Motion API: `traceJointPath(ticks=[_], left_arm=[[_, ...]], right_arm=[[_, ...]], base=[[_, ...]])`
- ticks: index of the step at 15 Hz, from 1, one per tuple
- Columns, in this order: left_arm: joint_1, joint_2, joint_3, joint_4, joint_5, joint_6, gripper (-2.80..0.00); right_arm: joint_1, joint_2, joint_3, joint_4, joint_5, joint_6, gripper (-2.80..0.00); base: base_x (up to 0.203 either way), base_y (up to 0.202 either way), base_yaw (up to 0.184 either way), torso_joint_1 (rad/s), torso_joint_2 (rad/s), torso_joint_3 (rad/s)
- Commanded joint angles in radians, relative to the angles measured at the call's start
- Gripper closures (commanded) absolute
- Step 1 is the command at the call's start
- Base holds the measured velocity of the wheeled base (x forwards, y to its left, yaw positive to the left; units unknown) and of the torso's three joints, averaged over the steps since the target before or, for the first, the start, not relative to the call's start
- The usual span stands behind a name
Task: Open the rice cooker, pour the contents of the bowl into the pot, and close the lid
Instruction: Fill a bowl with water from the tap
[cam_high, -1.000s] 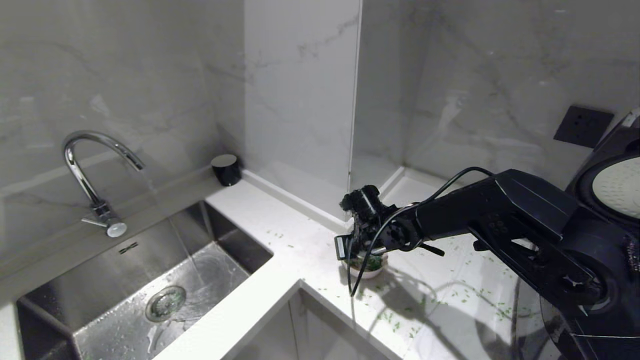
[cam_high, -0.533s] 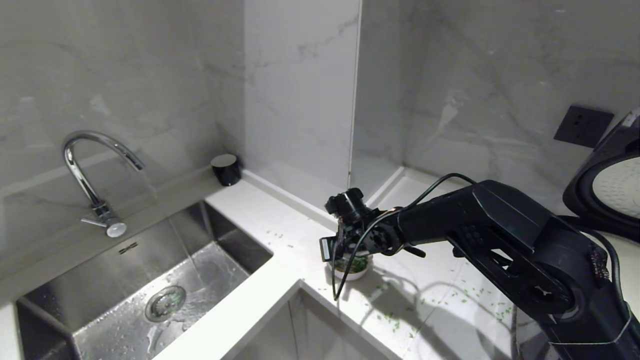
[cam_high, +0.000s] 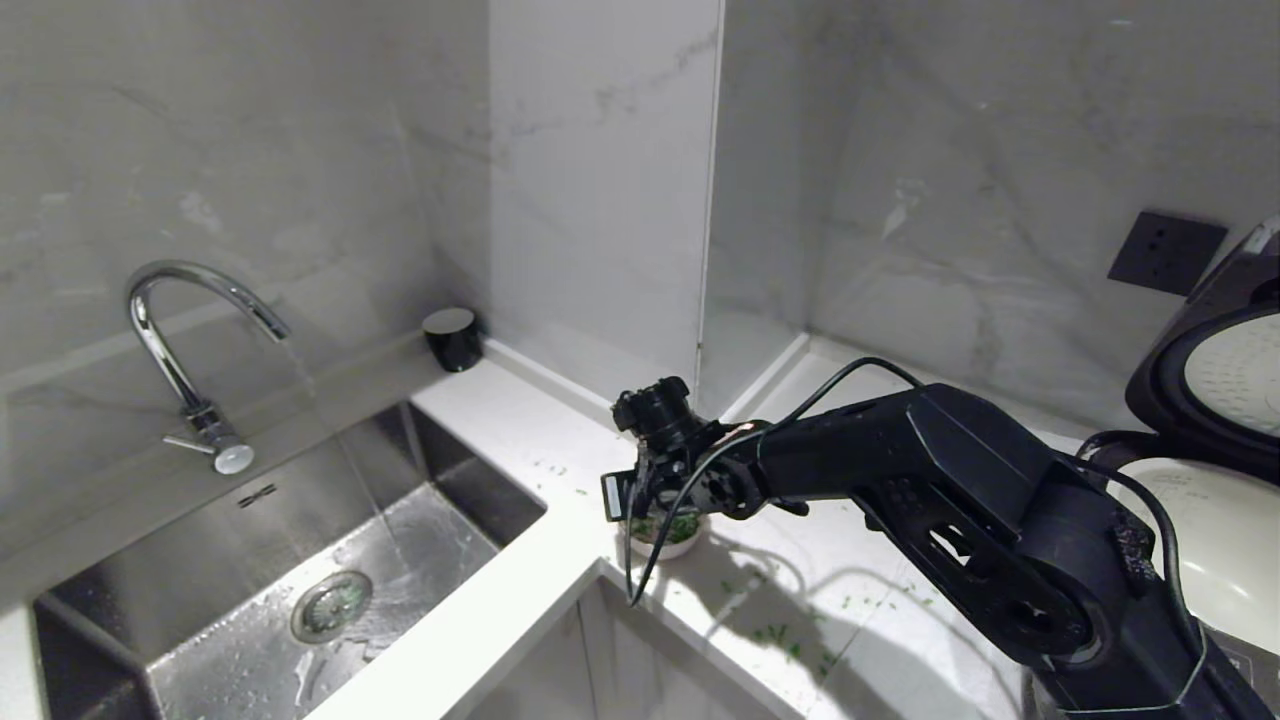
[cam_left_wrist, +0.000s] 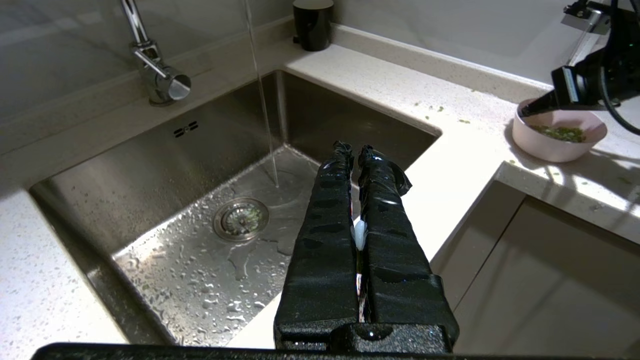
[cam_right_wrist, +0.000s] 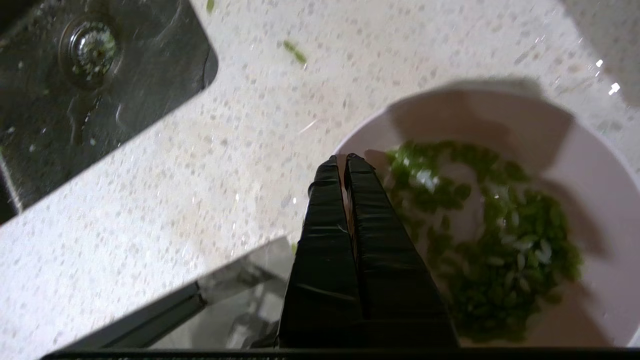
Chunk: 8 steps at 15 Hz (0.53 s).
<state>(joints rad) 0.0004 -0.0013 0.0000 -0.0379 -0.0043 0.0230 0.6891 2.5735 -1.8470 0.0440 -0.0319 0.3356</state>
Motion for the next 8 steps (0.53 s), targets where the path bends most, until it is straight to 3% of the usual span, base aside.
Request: traceJointPath(ticks=[1, 8], left_arm=[[0.001, 0.0, 0.012, 0.001, 0.0, 0.0, 0.0], [0.001, 0.0, 0.012, 0.001, 0.0, 0.0, 0.0]], right_arm=[[0.019, 0.029, -0.036, 0.0, -0.04, 0.003, 0.0], [0.004, -0.116, 0.013, 0.002, -0.075, 0.059, 0.0]], base=[[0.0, 0.0, 0.0, 0.0, 0.0, 0.0], [0.0, 0.0, 0.0, 0.0, 0.0, 0.0]])
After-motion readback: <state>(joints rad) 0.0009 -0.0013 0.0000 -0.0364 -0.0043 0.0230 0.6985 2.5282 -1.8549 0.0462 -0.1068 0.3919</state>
